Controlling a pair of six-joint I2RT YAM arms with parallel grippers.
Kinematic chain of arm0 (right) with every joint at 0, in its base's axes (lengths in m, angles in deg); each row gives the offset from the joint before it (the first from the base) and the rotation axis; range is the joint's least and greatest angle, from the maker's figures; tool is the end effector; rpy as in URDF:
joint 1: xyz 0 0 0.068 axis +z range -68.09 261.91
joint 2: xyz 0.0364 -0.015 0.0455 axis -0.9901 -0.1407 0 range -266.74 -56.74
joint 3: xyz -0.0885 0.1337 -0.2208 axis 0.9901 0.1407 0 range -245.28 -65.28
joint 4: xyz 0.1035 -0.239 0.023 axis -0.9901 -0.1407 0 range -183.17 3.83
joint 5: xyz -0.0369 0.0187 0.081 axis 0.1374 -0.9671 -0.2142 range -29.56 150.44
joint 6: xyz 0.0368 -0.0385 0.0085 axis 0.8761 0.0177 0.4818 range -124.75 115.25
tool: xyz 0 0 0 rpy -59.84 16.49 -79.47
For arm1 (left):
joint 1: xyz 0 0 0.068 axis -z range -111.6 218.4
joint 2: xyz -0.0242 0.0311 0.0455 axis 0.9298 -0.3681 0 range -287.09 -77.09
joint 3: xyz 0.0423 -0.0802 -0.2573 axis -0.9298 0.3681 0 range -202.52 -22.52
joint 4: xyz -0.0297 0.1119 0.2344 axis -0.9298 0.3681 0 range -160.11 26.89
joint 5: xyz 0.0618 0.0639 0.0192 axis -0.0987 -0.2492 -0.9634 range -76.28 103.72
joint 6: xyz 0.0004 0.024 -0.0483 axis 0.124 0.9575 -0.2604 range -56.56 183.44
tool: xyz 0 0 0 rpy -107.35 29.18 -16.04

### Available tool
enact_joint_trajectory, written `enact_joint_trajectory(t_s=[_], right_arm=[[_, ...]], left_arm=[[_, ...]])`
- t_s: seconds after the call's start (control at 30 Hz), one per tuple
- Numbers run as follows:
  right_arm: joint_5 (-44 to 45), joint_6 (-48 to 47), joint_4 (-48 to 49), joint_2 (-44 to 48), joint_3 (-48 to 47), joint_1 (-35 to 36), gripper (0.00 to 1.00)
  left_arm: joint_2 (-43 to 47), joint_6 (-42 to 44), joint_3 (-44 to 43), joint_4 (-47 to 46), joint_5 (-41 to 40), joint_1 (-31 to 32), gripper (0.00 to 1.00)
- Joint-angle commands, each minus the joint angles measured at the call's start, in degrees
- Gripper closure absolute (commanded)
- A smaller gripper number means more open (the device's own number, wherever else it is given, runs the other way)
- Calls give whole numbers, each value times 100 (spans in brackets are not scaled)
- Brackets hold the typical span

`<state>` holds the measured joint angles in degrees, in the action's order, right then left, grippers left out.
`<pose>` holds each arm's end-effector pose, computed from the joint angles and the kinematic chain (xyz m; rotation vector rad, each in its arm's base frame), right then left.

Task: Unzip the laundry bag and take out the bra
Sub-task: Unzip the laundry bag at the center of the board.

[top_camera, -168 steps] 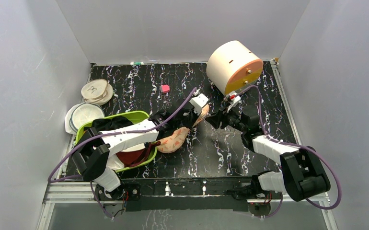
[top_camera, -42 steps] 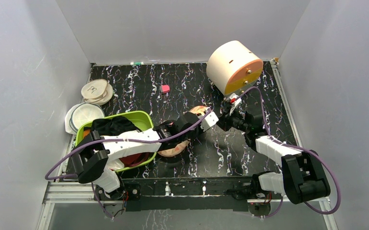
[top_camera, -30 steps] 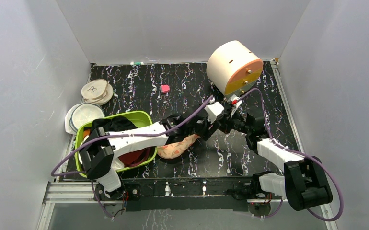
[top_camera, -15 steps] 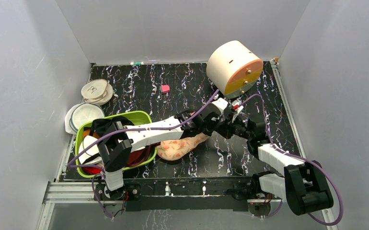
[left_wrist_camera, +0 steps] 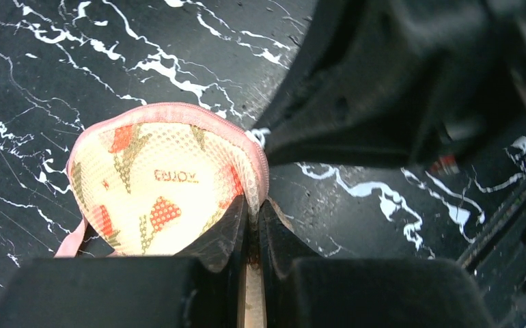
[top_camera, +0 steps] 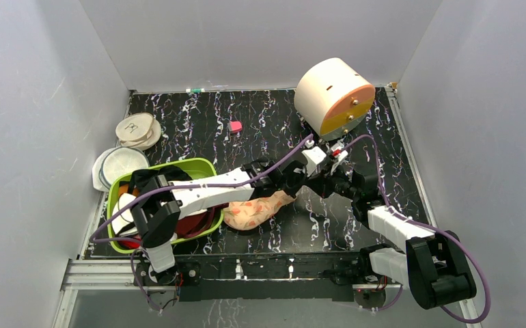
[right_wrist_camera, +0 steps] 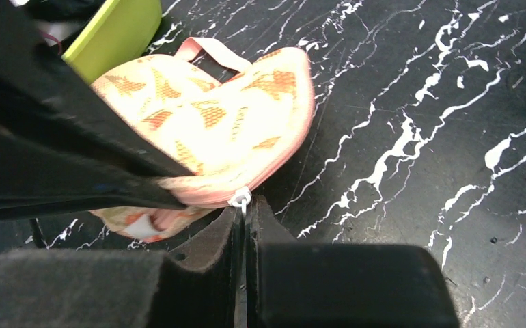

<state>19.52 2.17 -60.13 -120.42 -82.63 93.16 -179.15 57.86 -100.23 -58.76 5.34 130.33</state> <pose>0.2016 0.0640 0.1795 -0.5571 1.8531 0.8961 0.1983 -0.3609 0.2616 0.9790 2.0055 -0.4996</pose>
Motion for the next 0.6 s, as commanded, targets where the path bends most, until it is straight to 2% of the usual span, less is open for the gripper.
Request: enact_joint_trajectory(t_s=[0.0, 0.13, 0.37, 0.5, 0.57], right_arm=[[744, -95, 81, 141, -83, -102, 100], [854, -24, -12, 54, -143, -266, 100], [507, 128, -198, -454, -523, -630, 100], [285, 412, -8, -248, -370, -931, 100], [301, 446, 31, 145, -205, -972, 100]], left_arm=[[635, 626, 367, 67, 567, 29, 100], [721, 929, 524, 195, 742, 29, 100], [610, 1511, 564, 312, 914, 30, 99], [-94, 1767, 31, 593, 238, -57, 100], [-244, 1740, -171, 503, 234, -169, 100]])
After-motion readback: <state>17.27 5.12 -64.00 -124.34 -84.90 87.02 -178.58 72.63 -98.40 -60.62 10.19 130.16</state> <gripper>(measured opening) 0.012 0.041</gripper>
